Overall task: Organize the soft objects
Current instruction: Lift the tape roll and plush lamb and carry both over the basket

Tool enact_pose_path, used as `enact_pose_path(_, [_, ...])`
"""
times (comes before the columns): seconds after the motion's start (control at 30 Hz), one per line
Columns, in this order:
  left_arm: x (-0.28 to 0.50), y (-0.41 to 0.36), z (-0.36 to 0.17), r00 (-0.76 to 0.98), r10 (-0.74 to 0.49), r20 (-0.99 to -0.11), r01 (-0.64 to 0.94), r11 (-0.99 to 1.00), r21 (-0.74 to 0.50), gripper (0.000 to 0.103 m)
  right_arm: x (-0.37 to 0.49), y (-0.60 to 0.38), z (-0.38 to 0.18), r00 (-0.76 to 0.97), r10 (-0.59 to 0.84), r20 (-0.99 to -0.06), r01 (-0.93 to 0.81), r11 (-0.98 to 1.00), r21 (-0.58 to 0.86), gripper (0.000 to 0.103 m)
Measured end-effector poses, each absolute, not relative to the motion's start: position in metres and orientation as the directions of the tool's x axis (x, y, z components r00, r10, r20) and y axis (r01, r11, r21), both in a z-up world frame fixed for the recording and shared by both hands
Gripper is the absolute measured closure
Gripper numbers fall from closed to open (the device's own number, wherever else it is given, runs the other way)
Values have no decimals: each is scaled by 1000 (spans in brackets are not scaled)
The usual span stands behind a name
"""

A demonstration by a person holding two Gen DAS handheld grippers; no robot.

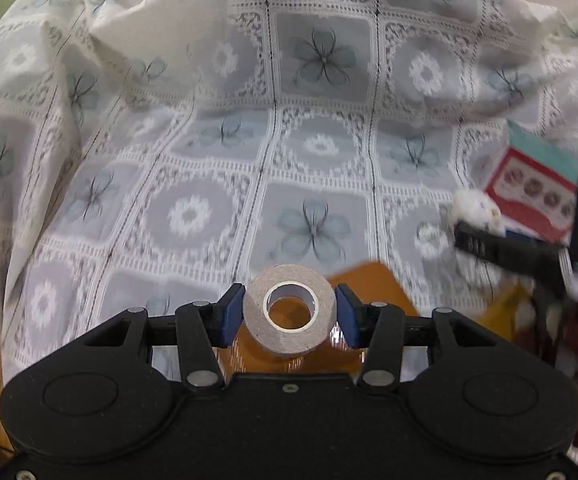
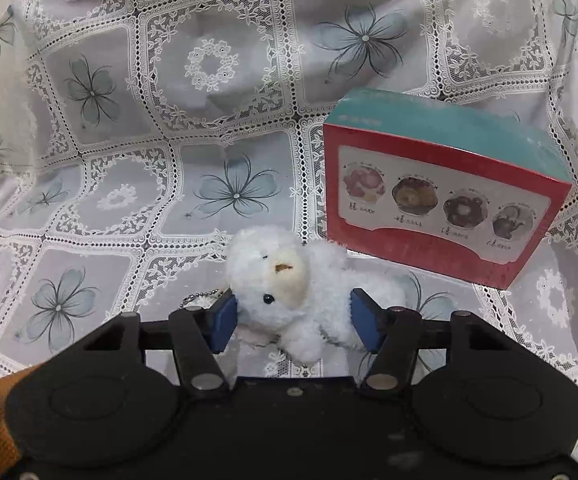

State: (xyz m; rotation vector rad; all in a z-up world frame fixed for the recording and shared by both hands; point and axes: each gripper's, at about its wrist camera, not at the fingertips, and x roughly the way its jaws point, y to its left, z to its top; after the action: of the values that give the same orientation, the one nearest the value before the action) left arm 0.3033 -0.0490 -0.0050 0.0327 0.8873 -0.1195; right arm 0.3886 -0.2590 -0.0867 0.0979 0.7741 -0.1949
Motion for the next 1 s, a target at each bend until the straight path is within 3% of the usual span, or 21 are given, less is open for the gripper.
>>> enact_pose_path(0.3, [269,-38,-21,596,-57,-801,99,995,3,55,412,-238,-74,563,-215,-798,285,957,-57,43])
enact_pose_path(0.37, [269,-36,-22,590,-62,-805,93,996,-9,55,426,-237,-65,517,-144,-844,307,951,26,44])
enact_pose_path(0.43, [269,-34,-21,592,-71,-803,88,996,-23,55,434,-246,-55,541,60,-839,282,927,247,45])
enact_pose_path(0.5, [268,-33,-19,598,-74,-798,91,996,-24,55,435,-255,-47,561,161,-812,261,896,358,30])
enact_pose_path(0.53, [267,-32,-19,601,-76,-796,95,995,-24,55,433,-258,-42,580,167,-797,244,898,366,30])
enact_pose_path(0.73, [267,-31,-20,594,-91,-799,105,994,-35,55,416,-267,-27,635,65,-770,114,978,176,22])
enact_pose_path(1.0, [266,-31,-23,572,-98,-814,112,993,-41,55,420,-247,-63,622,-13,-783,-26,999,-38,15])
